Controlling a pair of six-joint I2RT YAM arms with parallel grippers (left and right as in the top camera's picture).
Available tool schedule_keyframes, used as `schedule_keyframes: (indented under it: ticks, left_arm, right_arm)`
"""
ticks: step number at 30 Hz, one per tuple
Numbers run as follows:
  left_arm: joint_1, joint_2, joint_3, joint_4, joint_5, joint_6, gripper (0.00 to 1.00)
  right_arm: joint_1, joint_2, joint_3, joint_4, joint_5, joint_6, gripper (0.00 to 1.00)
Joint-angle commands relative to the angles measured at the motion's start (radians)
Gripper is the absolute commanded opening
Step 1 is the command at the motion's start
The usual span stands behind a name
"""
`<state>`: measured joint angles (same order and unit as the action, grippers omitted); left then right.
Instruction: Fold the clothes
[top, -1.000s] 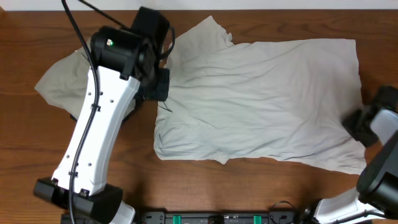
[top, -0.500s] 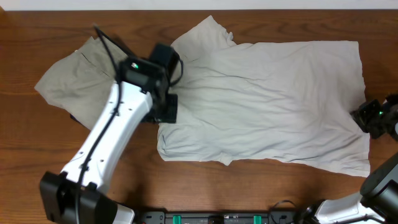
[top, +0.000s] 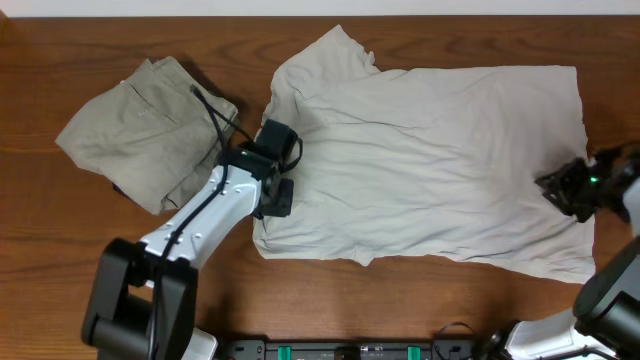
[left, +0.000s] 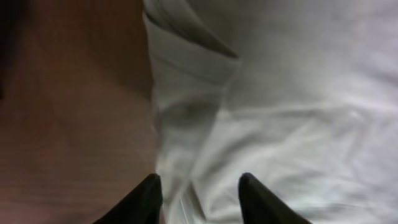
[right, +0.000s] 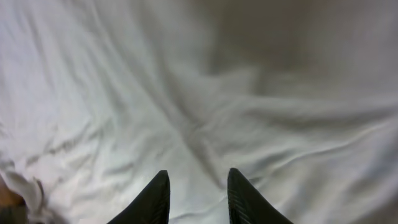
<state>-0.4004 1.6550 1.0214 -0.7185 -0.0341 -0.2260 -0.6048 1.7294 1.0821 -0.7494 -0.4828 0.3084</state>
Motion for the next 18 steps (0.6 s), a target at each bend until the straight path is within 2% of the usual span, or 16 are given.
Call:
schedule_keyframes:
  ticks: [1,7,9,11,12,14,18]
  left_arm:
    - [0.0,0.045,-0.003,0.032,-0.083,0.061,0.39]
    - [0.0,0.115,-0.003,0.078,-0.084,0.124,0.35]
    - [0.0,0.121,-0.003,0.085,-0.094,0.13,0.29]
    - [0.001,0.122,-0.003,0.087,-0.141,0.126,0.18]
    - [0.001,0.12,-0.003,0.083,-0.181,0.108,0.11]
    - [0.001,0.118,-0.002,0.067,-0.258,0.048,0.07]
    - [0.001,0.118,-0.002,0.034,-0.347,-0.05,0.07]
  right_arm:
    - [0.068,-0.019,0.014,-0.014,-0.005,-0.037,0.29]
    - [0.185,-0.019,0.014,-0.034,0.061,-0.037,0.3]
    - [0.215,-0.019,0.014,-0.04,0.082,-0.037,0.3]
    - [0.248,-0.019,0.012,-0.041,0.113,-0.037,0.29]
    - [0.265,-0.018,0.009,-0.04,0.134,-0.036,0.27]
    - [0.294,-0.018,-0.003,-0.035,0.179,-0.035,0.24]
    - [0.34,-0.016,-0.06,0.002,0.286,0.023,0.17]
